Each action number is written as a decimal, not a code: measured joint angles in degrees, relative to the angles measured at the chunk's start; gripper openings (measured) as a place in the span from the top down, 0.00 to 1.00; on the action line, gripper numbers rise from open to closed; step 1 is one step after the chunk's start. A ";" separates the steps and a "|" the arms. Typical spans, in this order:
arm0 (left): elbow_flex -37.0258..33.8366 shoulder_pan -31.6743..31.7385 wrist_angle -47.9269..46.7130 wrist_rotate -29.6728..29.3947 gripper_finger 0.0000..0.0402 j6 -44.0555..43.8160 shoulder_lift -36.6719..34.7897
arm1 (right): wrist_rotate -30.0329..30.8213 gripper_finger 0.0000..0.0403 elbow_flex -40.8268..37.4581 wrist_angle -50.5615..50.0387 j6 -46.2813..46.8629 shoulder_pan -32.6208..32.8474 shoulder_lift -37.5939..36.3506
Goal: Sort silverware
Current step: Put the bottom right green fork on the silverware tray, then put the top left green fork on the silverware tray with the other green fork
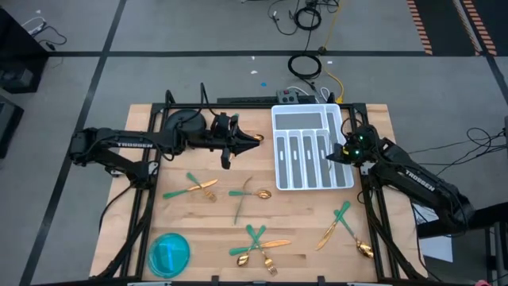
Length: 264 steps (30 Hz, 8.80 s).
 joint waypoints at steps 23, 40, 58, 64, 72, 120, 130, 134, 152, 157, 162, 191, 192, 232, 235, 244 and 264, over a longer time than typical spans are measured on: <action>0.00 0.26 -2.02 -0.07 0.88 1.49 0.02 | 5.79 0.88 0.00 1.86 -3.21 0.79 7.40; 0.00 0.26 -3.05 -0.04 0.88 1.15 0.04 | 5.59 0.60 5.58 6.28 -5.44 0.79 7.42; 0.23 -0.20 4.50 4.91 0.88 -3.91 -6.92 | 12.26 0.61 62.69 -35.56 -37.38 3.66 16.81; 7.43 -4.34 -35.14 -3.52 0.88 4.15 -13.60 | 12.21 0.61 69.48 -48.71 -40.37 8.32 19.83; 13.09 -16.69 -67.95 -20.12 0.88 3.37 -16.25 | 12.11 0.61 67.53 -54.26 -41.38 14.58 19.66; -8.45 -9.76 -62.24 -13.21 0.88 20.02 -2.43 | 11.91 0.30 52.70 -50.55 -47.70 25.22 20.05; -4.94 -9.51 -54.05 -21.72 0.88 10.45 -2.45 | 11.91 0.31 52.72 -50.16 -47.66 25.22 20.05; -4.94 -9.00 -54.20 -18.57 0.87 9.88 -2.24 | 11.91 0.31 52.72 -50.03 -47.96 25.22 20.16; -4.85 -13.08 -69.96 -20.43 0.55 25.47 -1.86 | 11.41 0.31 52.76 -49.57 -50.12 25.22 22.88; -5.37 -15.53 -72.15 -20.13 0.55 30.39 -1.86 | 11.43 0.31 52.76 -49.50 -48.22 25.22 23.28; -9.18 -16.05 -68.27 -18.78 0.55 31.07 -1.86 | 11.43 0.31 52.76 -49.32 -47.52 25.22 23.94; -24.21 -20.03 -50.85 -19.74 0.55 29.14 -1.86 | 11.43 0.31 52.76 -47.09 -45.53 25.22 26.52; -24.93 -19.89 -49.20 -19.79 0.55 29.55 -1.86 | 11.45 0.31 52.76 -46.56 -45.47 25.22 26.52; 6.78 -6.22 -28.26 -29.59 0.97 1.98 1.11 | 8.69 0.31 52.74 -37.45 -38.21 25.20 8.06; 7.00 -2.37 -19.78 -29.14 0.97 -0.83 2.54 | 9.51 0.31 52.74 -33.77 -35.78 25.20 3.23; 15.72 2.20 -12.48 -27.04 0.97 -11.03 13.67 | 13.60 0.31 52.87 -34.14 -32.57 25.20 -4.52; 61.14 2.59 -31.32 0.03 0.97 49.11 49.84 | 9.21 0.31 52.87 -35.07 -37.61 25.20 -4.54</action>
